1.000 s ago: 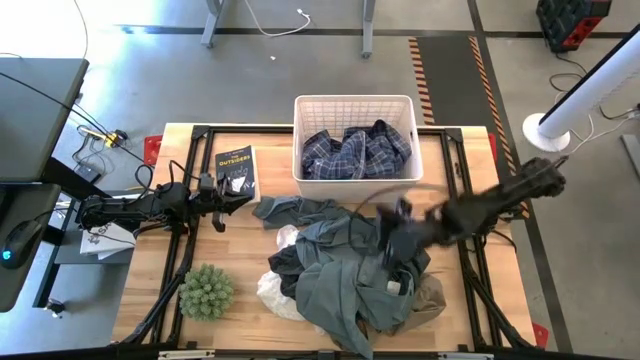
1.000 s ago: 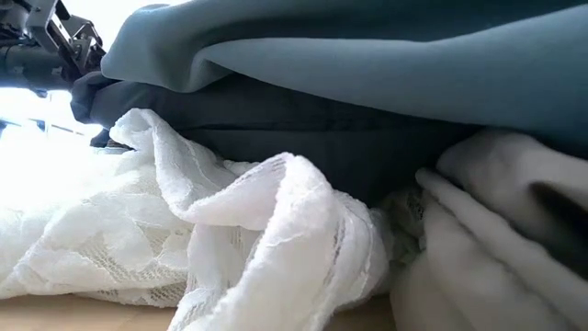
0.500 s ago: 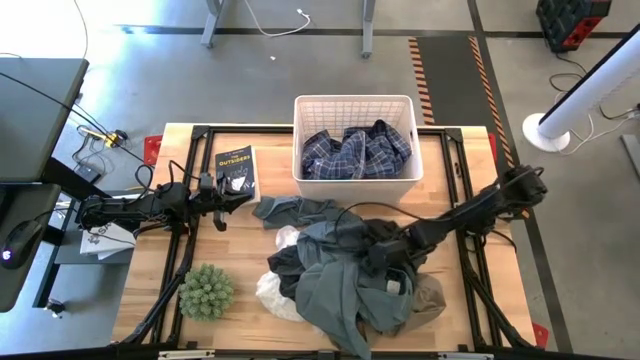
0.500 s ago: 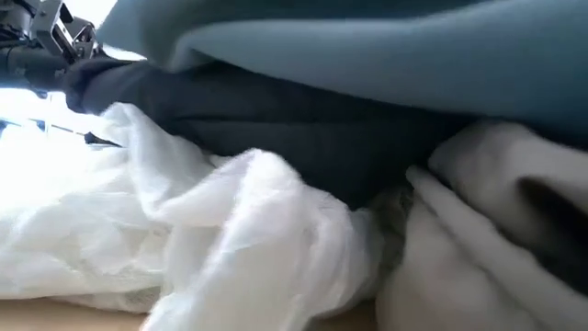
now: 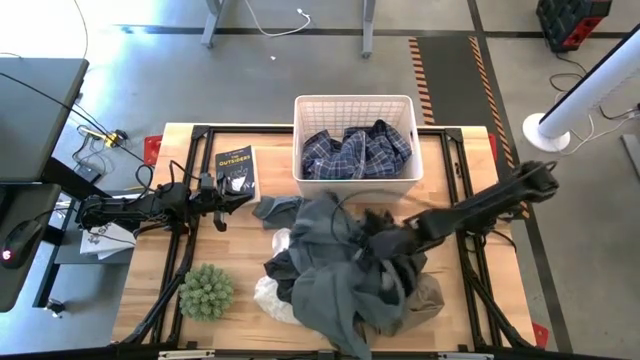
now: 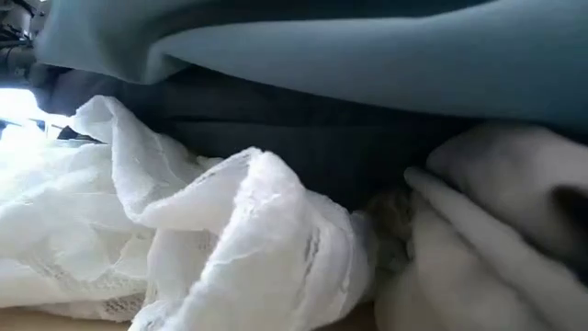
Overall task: Sort clothes
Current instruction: Put the blue pants into the white bin
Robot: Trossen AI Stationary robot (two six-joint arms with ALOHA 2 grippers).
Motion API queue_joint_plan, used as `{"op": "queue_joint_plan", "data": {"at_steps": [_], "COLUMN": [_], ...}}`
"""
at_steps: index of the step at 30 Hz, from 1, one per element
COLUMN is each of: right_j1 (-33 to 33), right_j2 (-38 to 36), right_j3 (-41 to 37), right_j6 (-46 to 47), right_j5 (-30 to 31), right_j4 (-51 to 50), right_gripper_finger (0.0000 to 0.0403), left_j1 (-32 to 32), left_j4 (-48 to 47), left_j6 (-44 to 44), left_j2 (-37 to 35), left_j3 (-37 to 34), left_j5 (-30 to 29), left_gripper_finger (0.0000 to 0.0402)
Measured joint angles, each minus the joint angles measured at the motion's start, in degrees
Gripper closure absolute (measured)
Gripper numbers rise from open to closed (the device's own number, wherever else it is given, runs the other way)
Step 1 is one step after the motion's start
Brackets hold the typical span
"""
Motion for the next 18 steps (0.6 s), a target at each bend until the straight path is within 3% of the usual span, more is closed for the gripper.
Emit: {"op": "queue_joint_plan", "data": {"at_steps": [5, 9, 11, 14, 18], "right_j1": [2.6, 3.1, 2.0, -1.5, -10.0], "right_j2": [-8.1, -11.7, -12.3, -12.5, -12.5], "right_j3": [13.0, 21.6, 24.9, 28.7, 31.4], "right_j6": [-21.2, -47.6, -61.3, -79.1, -91.3], "right_j5": [13.1, 20.2, 20.0, 13.9, 3.3], "right_j4": [4.6, 19.4, 29.2, 44.0, 51.0], "right_gripper_finger": [0.0395, 0.0398, 0.0396, 0.0396, 0.0396], "left_j1": [0.0, 0.0, 0.0, 0.0, 0.0], "left_j4": [0.1, 0.6, 0.7, 0.7, 0.8], "left_j6": [0.0, 0.4, 0.4, 0.5, 0.5], "left_j2": [0.0, 0.0, 0.0, 0.0, 0.0], "left_j3": [0.0, 0.0, 0.0, 0.0, 0.0], "left_j5": [-0.1, -0.1, -0.2, -1.2, -2.0], "left_gripper_finger": [0.0392, 0.0392, 0.0392, 0.0392, 0.0392]}}
